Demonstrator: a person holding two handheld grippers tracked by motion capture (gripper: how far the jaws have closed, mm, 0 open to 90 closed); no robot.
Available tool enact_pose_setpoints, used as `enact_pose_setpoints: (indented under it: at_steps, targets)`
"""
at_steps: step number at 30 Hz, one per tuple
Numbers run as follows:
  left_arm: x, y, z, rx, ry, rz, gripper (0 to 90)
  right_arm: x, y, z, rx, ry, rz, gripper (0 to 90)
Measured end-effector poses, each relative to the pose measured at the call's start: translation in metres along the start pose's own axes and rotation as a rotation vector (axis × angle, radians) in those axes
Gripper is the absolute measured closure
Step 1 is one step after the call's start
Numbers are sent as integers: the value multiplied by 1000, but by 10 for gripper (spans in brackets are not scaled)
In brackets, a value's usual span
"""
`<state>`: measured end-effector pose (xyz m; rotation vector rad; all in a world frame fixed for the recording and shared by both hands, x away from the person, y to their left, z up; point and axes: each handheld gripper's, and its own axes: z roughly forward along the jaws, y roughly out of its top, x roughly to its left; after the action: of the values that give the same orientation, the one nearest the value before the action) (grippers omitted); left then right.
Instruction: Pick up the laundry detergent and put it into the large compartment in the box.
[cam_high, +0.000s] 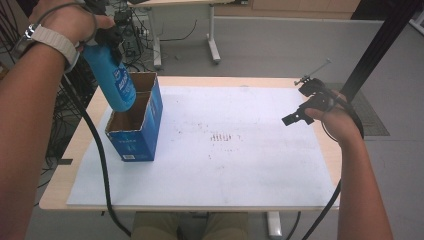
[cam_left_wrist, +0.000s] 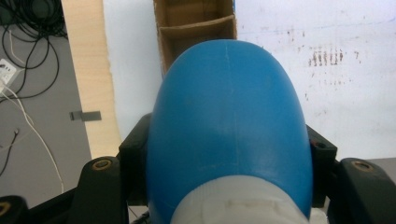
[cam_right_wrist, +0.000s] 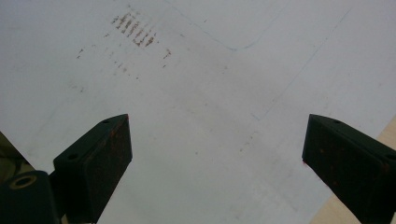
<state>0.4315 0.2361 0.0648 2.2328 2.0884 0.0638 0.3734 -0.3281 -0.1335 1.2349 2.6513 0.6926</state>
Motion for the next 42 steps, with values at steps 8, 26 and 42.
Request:
enact_pose_setpoints:
  at_steps: [8,26,42]
  targets:
    - [3,2,10,1,8,-6,380,0,1,3,3,5,0,79]
    - [12,6,31,-2,-5,-23,380,-3,-2,7,5,12,11,77]
    - [12,11,58,6,6,-25,379,-5,-3,11,7,18,19,76]
